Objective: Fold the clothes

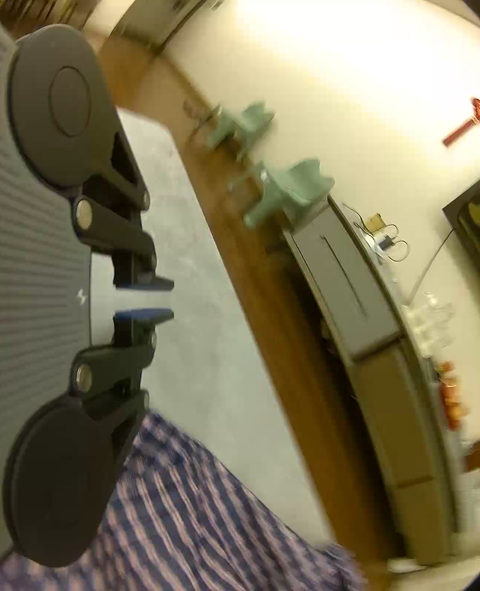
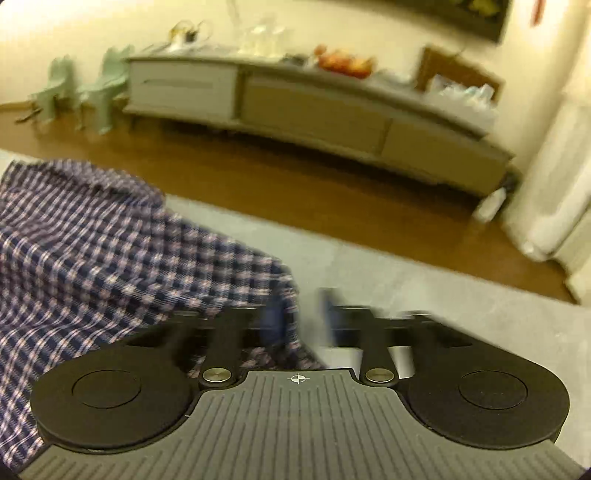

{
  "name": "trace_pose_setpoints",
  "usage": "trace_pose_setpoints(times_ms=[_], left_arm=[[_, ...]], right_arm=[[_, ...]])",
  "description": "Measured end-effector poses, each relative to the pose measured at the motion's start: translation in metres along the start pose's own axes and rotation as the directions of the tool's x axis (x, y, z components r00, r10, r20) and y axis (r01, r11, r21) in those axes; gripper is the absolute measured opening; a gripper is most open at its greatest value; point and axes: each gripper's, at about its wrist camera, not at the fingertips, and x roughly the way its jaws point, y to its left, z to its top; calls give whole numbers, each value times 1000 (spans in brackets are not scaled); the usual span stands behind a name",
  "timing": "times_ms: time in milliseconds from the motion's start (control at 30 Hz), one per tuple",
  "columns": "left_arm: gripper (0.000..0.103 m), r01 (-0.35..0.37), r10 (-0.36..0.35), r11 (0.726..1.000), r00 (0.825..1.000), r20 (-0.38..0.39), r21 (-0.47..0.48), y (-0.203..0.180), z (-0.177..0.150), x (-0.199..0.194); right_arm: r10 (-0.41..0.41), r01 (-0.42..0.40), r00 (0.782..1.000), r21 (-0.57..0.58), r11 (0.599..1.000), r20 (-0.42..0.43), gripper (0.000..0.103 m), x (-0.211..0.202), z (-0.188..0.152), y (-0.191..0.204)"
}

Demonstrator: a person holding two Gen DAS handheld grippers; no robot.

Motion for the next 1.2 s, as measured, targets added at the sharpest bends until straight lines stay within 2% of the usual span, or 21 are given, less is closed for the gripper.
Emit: trace_pose_setpoints(times_ms=[33,67,133,367,467,500,533,567,600,633,667,733,800,833,900,967,1000,1033,1100,1133,1200], left_arm=[[41,47,-47,999,999,21,-18,4,1,-9],[49,82,-81,996,996,33,-22,4,2,-11],[65,134,-133,991,990,43,-14,-1,6,-5],[72,311,-312,950,947,76,20,-19,17,17],[65,395,-396,918,914,84,24,-25,20,25],[39,439,-439,898,895,76,18,-24,19,25],[1,482,-482,876,874,65,19,-22,20,25],[0,524,-524,851,850,54,20,-21,20,24],[0,543,-545,838,837,50,46,-22,19,20],[0,535,-540,840,840,51,83,-24,15,16],[0,520,-528,846,848,52,116,-26,12,13],[0,452,-459,886,887,58,105,-20,10,15],[0,354,-355,935,933,58,25,-6,12,25],[0,359,-357,933,932,60,-20,2,13,26],[1,447,-440,888,894,78,-106,16,13,22],[21,527,-519,832,850,92,-173,30,11,18],[63,563,-557,805,826,88,-186,35,7,17],[97,572,-567,797,819,86,-192,39,3,16],[97,554,-550,810,831,79,-191,46,-6,16],[97,562,-560,803,826,73,-197,49,-9,19],[97,605,-610,767,791,49,-216,46,-14,26]], right_arm=[[-15,15,1000,5,1000,7,66,1,0,-1],[-31,30,999,11,999,14,68,1,0,-2],[-61,61,998,22,998,28,85,3,0,-4],[28,-26,1000,-74,997,15,94,13,0,-8],[60,-59,998,-105,993,6,94,28,2,-11],[76,-77,997,-100,992,-12,91,34,1,-12],[94,-96,995,-92,991,-33,83,39,0,-12],[111,-115,992,-83,990,-53,76,45,-1,-13],[128,-134,989,-75,988,-73,51,50,-1,-13],[154,-160,983,-61,985,-101,19,54,-2,-16],[181,-188,975,-47,981,-130,10,58,-3,-20],[171,-176,979,-28,984,-110,1,55,0,-28],[142,-142,986,5,990,-83,0,54,4,-36],[124,-123,989,21,992,-76,0,56,6,-39],[102,-99,993,45,994,-62,1,58,8,-41],[96,-93,994,55,994,-45,14,60,9,-38],[110,-107,993,63,992,-33,37,59,10,-36],[136,-135,991,61,989,-16,65,57,11,-35],[179,-180,984,52,982,18,89,53,11,-33],[191,-192,981,46,980,34,92,52,12,-33],[205,-206,978,46,977,22,92,58,11,-31]])
